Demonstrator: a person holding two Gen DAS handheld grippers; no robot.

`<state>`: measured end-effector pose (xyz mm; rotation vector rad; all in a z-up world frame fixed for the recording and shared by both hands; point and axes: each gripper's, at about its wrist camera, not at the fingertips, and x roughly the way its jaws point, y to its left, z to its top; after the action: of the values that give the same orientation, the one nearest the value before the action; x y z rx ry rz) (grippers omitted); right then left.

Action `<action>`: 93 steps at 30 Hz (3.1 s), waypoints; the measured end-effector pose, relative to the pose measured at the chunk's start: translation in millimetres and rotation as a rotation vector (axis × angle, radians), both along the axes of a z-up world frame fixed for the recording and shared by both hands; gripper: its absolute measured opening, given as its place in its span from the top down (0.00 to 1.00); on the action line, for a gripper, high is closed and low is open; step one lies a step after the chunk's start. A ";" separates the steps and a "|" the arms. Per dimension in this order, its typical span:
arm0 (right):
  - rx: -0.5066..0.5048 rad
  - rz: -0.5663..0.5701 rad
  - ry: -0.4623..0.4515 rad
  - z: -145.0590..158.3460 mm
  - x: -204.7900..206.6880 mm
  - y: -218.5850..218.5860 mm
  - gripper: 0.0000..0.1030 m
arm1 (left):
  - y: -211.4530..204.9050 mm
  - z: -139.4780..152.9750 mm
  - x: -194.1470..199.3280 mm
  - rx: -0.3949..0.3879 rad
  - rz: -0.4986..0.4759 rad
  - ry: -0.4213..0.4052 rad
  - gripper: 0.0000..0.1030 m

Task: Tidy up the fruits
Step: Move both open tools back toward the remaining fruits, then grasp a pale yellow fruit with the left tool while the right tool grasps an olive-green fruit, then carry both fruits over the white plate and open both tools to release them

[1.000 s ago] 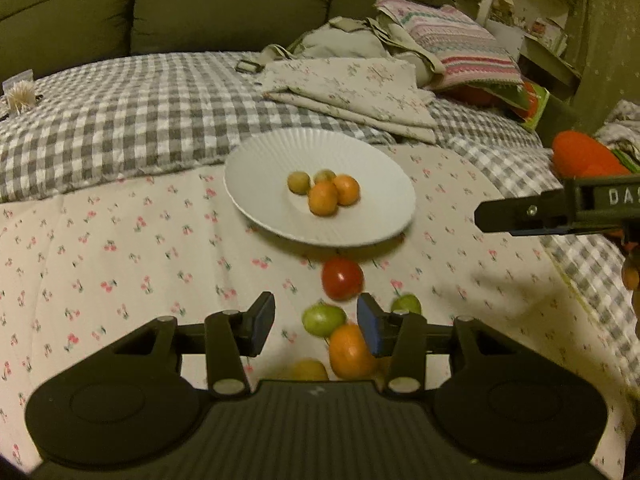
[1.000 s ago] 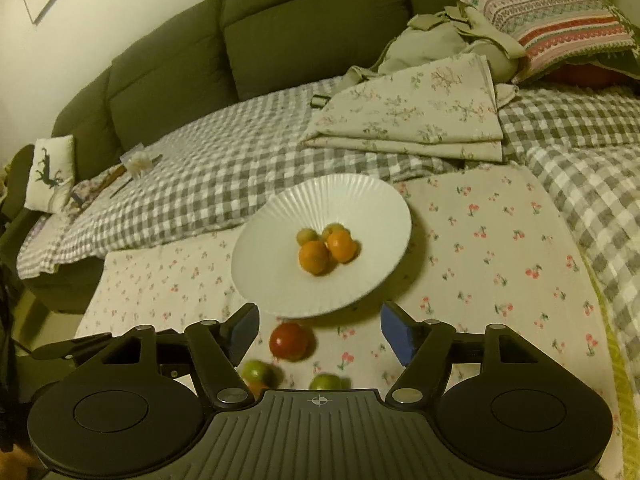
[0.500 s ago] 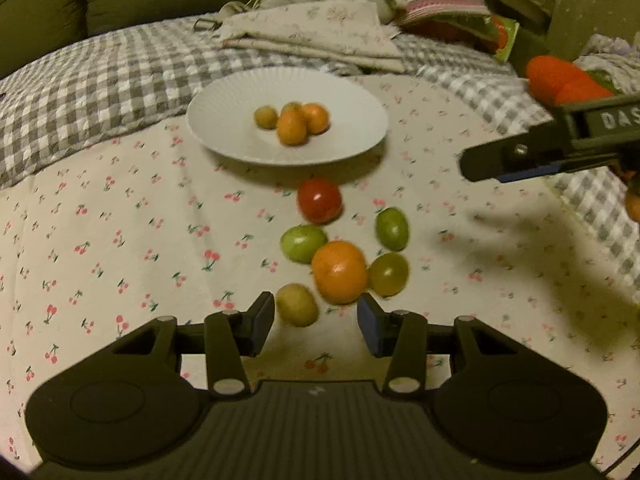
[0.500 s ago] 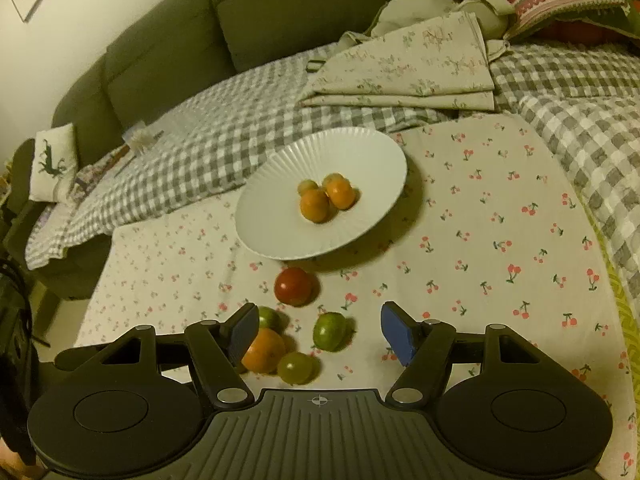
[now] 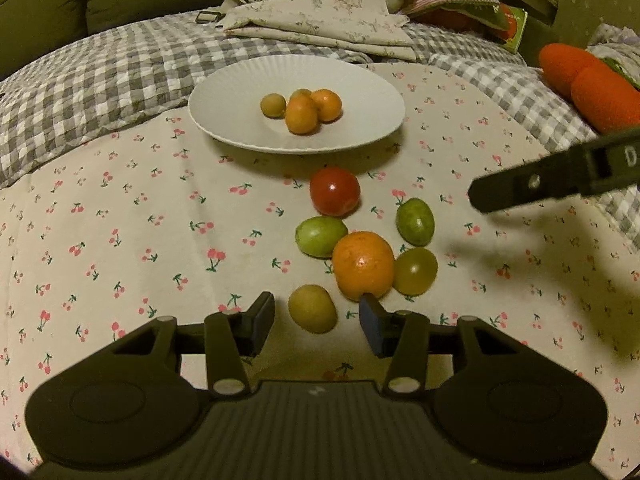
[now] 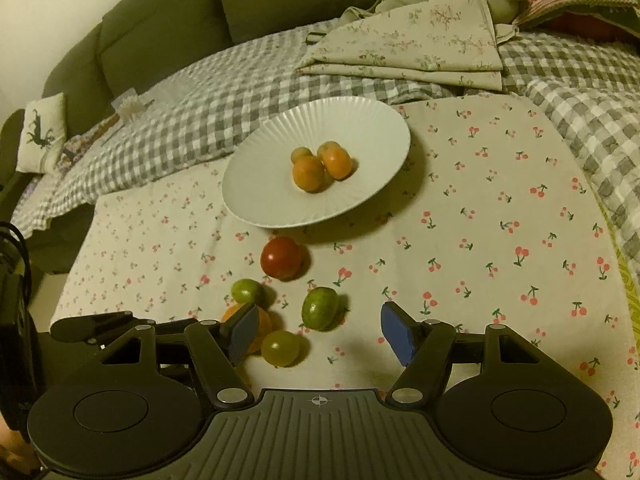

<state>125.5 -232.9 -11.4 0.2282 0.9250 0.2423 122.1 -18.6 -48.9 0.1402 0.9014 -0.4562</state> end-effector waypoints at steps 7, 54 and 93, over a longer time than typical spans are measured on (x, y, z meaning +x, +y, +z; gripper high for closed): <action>-0.019 0.017 0.014 -7.6 0.5 6.0 0.34 | 6.5 -1.4 6.5 -0.028 -0.027 0.025 0.60; -0.176 0.240 -0.056 -33.2 -5.5 61.8 0.73 | 29.4 29.1 4.5 -0.083 0.151 -0.004 0.76; -0.148 0.059 -0.259 -4.3 49.6 22.2 0.73 | -1.9 36.6 69.0 -0.136 0.102 -0.228 0.76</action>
<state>175.1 -210.6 -15.7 0.0316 0.6892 0.2499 191.1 -20.4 -12.2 0.0207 0.6483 -0.3963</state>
